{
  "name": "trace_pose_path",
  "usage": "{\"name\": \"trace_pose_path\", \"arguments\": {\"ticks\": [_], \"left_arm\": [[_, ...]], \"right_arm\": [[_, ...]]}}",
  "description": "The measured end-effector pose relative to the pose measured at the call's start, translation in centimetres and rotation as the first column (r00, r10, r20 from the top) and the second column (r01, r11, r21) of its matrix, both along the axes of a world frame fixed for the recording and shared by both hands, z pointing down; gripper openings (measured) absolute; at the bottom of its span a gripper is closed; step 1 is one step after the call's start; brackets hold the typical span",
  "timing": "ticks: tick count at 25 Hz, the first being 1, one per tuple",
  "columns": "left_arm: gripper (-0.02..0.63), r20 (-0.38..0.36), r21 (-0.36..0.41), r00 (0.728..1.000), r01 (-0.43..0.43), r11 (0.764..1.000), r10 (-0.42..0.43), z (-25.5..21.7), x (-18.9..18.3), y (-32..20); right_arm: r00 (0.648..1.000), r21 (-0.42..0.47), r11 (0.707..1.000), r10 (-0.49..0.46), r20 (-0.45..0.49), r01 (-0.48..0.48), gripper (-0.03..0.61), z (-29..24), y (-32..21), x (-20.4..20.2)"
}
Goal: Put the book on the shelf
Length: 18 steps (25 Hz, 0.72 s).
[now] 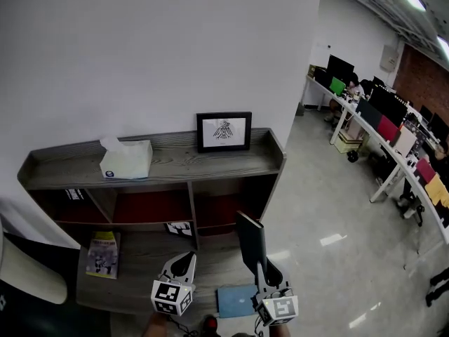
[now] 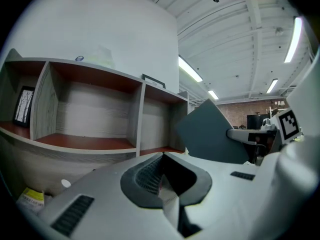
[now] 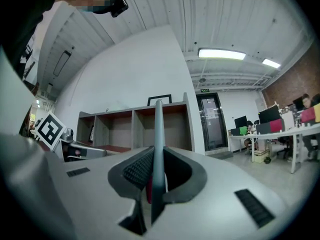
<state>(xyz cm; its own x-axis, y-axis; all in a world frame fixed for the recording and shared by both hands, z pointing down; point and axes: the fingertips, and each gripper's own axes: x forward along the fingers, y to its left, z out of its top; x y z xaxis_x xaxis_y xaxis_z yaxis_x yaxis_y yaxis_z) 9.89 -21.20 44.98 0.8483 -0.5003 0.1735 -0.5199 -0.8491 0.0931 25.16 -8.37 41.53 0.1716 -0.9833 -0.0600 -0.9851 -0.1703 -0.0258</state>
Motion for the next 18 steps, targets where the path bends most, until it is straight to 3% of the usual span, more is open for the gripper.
{"name": "trace_pose_path", "arguments": {"ticks": [9, 11, 13, 15, 18], "left_arm": [[0.006, 0.012, -0.022, 0.998, 0.059, 0.998, -0.059, 0.8, -0.4, -2.6], [0.006, 0.012, -0.023, 0.997, 0.083, 0.996, -0.082, 0.7, -0.5, -2.9], [0.006, 0.011, -0.023, 0.994, 0.111, 0.994, -0.111, 0.6, -0.4, -3.3], [0.006, 0.005, -0.024, 0.99, 0.14, 0.99, -0.14, 0.4, -0.3, -3.5], [0.006, 0.0, -0.024, 0.983, 0.183, 0.983, -0.183, 0.2, -0.1, -3.7]], "right_arm": [[0.969, 0.025, 0.998, -0.058, -0.238, 0.066, 0.071, -4.2, -4.6, 0.3], [0.933, 0.027, 0.995, -0.083, -0.35, 0.099, 0.071, -5.1, -5.4, 0.0], [0.882, -0.033, 0.992, -0.124, -0.455, 0.123, 0.071, -5.1, -6.3, -0.2], [0.839, -0.104, 0.985, -0.169, -0.517, 0.134, 0.071, -4.6, -7.0, -0.2], [0.773, -0.114, 0.979, -0.205, -0.601, 0.171, 0.071, -5.0, -7.9, -0.6]]}}
